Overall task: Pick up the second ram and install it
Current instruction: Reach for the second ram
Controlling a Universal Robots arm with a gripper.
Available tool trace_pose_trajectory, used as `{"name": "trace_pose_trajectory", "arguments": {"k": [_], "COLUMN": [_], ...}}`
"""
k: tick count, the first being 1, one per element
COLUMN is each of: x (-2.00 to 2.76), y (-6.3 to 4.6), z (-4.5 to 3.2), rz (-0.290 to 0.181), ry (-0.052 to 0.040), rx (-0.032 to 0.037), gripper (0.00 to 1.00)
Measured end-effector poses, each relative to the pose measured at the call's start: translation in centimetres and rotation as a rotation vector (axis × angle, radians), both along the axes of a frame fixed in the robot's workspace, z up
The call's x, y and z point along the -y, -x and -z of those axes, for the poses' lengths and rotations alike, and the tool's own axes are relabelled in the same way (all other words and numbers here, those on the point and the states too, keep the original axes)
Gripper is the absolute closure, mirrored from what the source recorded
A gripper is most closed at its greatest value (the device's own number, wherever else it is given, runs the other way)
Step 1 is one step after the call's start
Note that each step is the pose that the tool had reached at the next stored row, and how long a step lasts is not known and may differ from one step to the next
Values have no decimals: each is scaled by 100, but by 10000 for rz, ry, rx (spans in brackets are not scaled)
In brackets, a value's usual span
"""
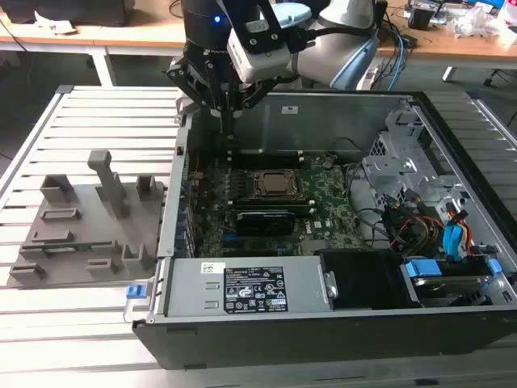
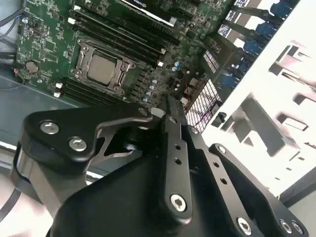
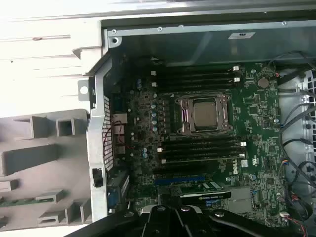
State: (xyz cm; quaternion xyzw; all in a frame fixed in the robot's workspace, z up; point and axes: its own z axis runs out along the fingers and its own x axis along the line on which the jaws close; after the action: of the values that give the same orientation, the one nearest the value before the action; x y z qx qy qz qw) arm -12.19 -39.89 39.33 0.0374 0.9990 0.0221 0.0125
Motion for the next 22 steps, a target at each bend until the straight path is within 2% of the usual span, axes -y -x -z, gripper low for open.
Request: {"name": "trace_pose_trajectory", "arguments": {"k": [3, 6, 10, 12, 17, 22], "x": [0, 0, 0, 0, 0, 0], "y": [35, 161, 355, 498, 675, 940], "z": [-1, 0, 0, 0, 0, 1], "rz": [1, 0, 0, -1, -1, 2], "ry": [1, 0, 1, 0, 0, -1], "rx": [-1, 0, 0, 0, 0, 1], "gripper": [89, 89, 89, 89, 89, 89]}}
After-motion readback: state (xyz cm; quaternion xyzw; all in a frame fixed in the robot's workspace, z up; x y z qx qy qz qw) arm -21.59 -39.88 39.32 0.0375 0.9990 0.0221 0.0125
